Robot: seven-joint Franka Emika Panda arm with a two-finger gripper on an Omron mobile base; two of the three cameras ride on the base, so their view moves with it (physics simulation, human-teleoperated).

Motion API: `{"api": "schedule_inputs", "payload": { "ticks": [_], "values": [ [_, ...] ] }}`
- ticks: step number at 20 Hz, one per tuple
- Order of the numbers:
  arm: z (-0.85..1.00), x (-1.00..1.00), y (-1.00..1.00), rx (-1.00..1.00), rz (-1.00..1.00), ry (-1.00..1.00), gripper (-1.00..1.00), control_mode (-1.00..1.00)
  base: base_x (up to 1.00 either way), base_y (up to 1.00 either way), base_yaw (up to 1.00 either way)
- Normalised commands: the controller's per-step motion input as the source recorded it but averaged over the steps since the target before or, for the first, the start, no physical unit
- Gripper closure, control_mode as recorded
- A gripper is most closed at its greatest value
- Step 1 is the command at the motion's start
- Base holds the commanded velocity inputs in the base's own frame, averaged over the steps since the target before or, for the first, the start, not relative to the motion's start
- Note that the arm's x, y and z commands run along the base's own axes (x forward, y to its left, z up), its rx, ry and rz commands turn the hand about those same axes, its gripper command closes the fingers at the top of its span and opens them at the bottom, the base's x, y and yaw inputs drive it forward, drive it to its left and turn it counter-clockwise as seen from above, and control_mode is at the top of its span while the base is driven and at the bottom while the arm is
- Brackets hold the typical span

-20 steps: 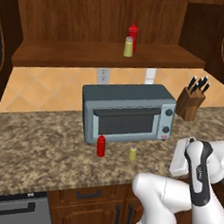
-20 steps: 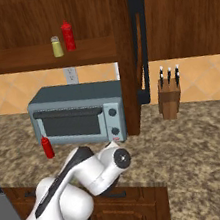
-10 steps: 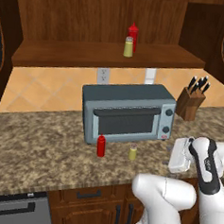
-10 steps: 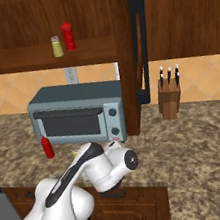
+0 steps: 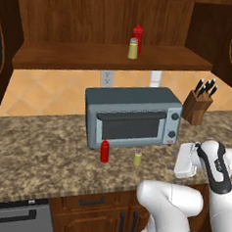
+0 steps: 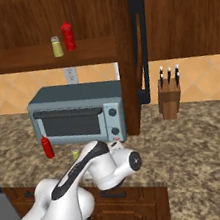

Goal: Put the shaker and condiment bottle from the counter next to their counterparts in the cabinet.

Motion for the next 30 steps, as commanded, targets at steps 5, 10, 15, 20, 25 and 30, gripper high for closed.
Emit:
{"api": "schedule_inputs", "payload": {
  "ticks": [5, 10, 15, 20, 25, 30],
  "values": [
    [0.0, 0.17, 0.09, 0.02, 0.0, 0.0, -1.0, -1.0, 0.0, 0.0, 0.0],
    [-0.06, 0.05, 0.08, 0.0, 0.0, 0.0, -1.0, -1.0, 0.0, 0.0, 0.0],
    [-0.38, 0.0, 0.25, 0.0, 0.0, -0.01, -1.0, -1.0, 0.0, 0.0, 0.0],
    [-0.32, 0.07, 0.33, 0.01, 0.0, -0.02, -1.0, -1.0, 0.0, 0.0, 0.0],
    [-0.36, 0.06, 0.52, 0.0, 0.0, -0.03, -1.0, -1.0, 0.0, 0.0, 0.0],
    [-0.28, 0.04, 0.52, 0.0, 0.0, -0.01, -1.0, -1.0, 0.0, 0.0, 0.0]
  ]
}}
